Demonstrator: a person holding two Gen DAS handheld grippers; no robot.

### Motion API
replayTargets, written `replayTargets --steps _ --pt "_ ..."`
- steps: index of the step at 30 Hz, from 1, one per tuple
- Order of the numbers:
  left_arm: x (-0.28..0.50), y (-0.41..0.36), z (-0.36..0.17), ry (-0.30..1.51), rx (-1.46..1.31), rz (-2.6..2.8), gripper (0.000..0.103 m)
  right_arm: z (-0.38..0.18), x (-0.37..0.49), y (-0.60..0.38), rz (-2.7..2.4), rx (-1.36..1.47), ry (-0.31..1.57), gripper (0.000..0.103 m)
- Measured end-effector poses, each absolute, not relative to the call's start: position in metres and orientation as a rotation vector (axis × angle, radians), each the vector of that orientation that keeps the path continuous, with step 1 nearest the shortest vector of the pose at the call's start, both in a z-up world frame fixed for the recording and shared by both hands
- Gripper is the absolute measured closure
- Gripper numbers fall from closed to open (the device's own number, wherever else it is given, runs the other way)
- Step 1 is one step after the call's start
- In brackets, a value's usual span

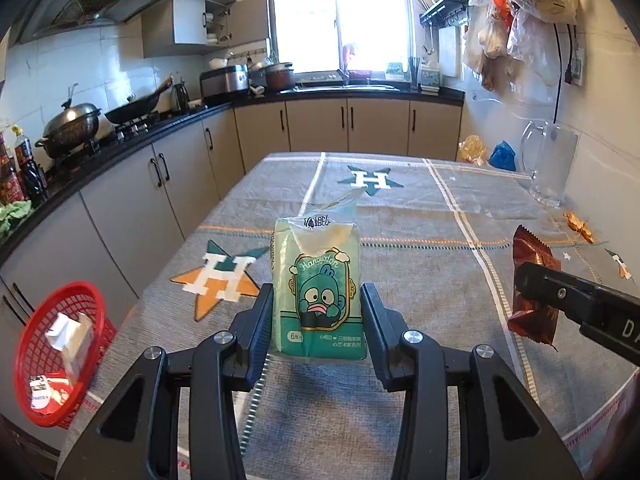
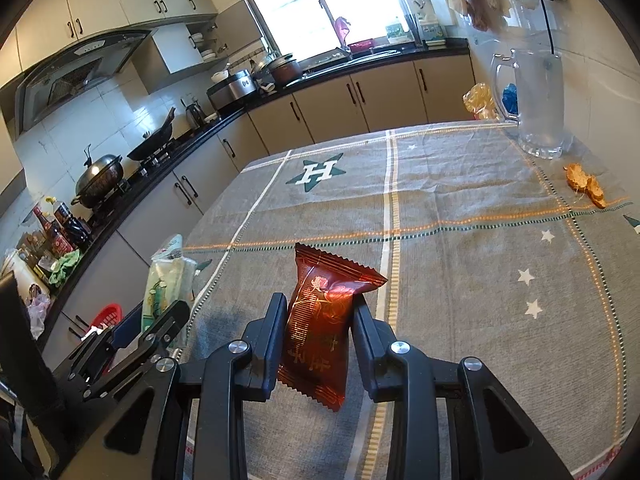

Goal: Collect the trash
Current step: 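Carry the tissue pack with the left tool while the right tool carries the red packet to the basket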

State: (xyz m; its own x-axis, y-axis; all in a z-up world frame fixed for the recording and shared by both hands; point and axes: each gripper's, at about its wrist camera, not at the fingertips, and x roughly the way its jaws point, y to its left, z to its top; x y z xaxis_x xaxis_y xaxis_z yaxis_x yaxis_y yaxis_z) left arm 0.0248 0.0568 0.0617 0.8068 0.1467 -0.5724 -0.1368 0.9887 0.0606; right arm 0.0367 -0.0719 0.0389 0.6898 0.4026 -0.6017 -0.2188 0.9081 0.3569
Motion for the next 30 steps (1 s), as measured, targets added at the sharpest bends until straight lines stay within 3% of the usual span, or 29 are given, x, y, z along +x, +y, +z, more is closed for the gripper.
replayTargets --steps 15,30 --pt "-0.040 0.094 0.101 0.540 -0.023 0.194 0.062 0.067 0.007 -0.053 0.425 0.280 0.706 0.068" --pt "-0.092 0.175 0.120 0.480 -0.124 0.272 0.062 0.098 -0.036 0.040 0.555 0.139 0.694 0.068"
